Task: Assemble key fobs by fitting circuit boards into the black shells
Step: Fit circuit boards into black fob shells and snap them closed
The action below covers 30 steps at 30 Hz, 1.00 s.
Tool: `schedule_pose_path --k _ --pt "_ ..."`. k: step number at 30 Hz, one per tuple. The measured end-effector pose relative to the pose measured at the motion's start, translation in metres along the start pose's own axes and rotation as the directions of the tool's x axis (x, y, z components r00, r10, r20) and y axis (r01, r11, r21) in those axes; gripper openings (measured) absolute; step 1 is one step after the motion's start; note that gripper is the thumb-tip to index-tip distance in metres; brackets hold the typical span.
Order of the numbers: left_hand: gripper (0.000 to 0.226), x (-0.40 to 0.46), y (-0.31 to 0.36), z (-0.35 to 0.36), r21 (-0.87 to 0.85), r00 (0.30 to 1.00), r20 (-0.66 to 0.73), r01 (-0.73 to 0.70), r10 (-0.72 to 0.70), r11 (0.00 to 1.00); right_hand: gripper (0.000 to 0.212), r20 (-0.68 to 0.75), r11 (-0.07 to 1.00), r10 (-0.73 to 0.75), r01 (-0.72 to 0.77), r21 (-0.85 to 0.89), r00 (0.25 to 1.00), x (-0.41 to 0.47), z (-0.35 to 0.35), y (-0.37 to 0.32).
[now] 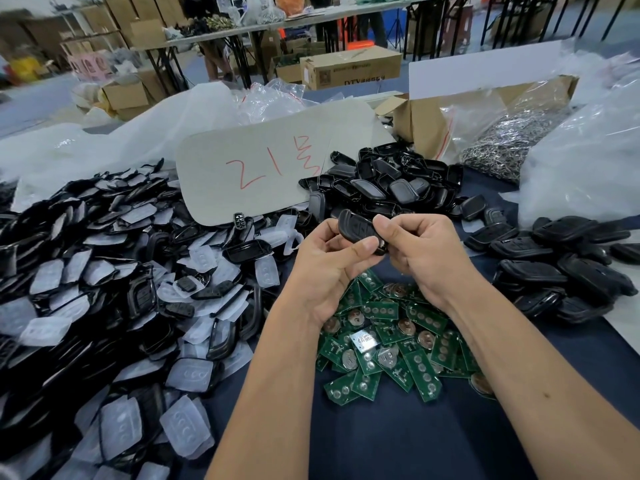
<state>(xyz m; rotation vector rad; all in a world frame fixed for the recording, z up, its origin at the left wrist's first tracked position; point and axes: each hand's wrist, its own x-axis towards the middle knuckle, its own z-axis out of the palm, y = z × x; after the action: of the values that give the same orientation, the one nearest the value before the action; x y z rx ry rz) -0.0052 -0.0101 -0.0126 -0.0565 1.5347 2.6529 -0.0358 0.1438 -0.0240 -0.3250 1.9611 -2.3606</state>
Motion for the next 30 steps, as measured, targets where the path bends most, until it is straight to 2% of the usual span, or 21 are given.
schedule_pose_path --k 5,8,10,13,18,20,22,24,26,28,30 --pt "0.023 0.000 0.001 0.000 0.177 0.986 -0.142 -0.062 0.088 0.982 0.040 -0.025 0.968 0.013 -0.019 -0.251 1.000 0.001 -0.011 -0.011" --pt "0.012 -0.001 -0.003 0.010 0.282 0.971 -0.170 -0.116 0.169 0.952 0.047 -0.044 0.926 0.034 -0.049 -0.375 0.998 -0.003 -0.028 -0.023" --pt "0.012 -0.001 -0.012 0.027 0.333 0.970 -0.179 -0.096 0.162 0.938 0.048 -0.090 0.850 -0.028 -0.024 -0.527 0.995 -0.008 -0.042 -0.033" --pt "0.018 0.005 -0.034 0.064 0.346 0.972 -0.212 -0.023 0.102 0.938 0.043 -0.163 0.677 -0.131 -0.032 -0.735 0.978 -0.016 -0.070 -0.052" --pt "0.018 0.023 -0.064 0.126 0.378 0.982 -0.190 0.067 0.007 0.923 0.037 -0.336 0.477 -0.185 -0.214 -0.852 0.924 -0.022 -0.115 -0.076" --pt "0.012 0.025 -0.070 0.144 0.395 0.989 -0.149 0.065 -0.006 0.916 0.028 -0.410 0.437 -0.225 -0.284 -0.853 0.884 -0.025 -0.127 -0.082" --pt "0.009 0.024 -0.072 0.154 0.457 0.994 -0.103 0.017 0.033 0.889 0.017 -0.460 0.442 -0.276 -0.313 -0.840 0.844 -0.027 -0.135 -0.088" --pt "0.008 0.022 -0.070 0.154 0.586 0.990 -0.060 -0.070 0.129 0.807 0.011 -0.462 0.440 -0.336 -0.297 -0.848 0.821 -0.028 -0.133 -0.090" --pt "0.009 0.020 -0.062 0.141 0.755 0.968 -0.047 -0.129 0.248 0.643 0.007 -0.401 0.432 -0.384 -0.222 -0.874 0.832 -0.026 -0.122 -0.089" --pt "0.008 0.017 -0.049 0.120 0.869 0.937 -0.065 -0.116 0.343 0.481 0.006 -0.273 0.430 -0.383 -0.091 -0.898 0.882 -0.024 -0.102 -0.085" --pt "0.011 0.016 -0.033 0.092 0.933 0.908 -0.114 -0.043 0.404 0.358 0.006 -0.112 0.419 -0.304 0.027 -0.908 0.946 -0.020 -0.079 -0.077"
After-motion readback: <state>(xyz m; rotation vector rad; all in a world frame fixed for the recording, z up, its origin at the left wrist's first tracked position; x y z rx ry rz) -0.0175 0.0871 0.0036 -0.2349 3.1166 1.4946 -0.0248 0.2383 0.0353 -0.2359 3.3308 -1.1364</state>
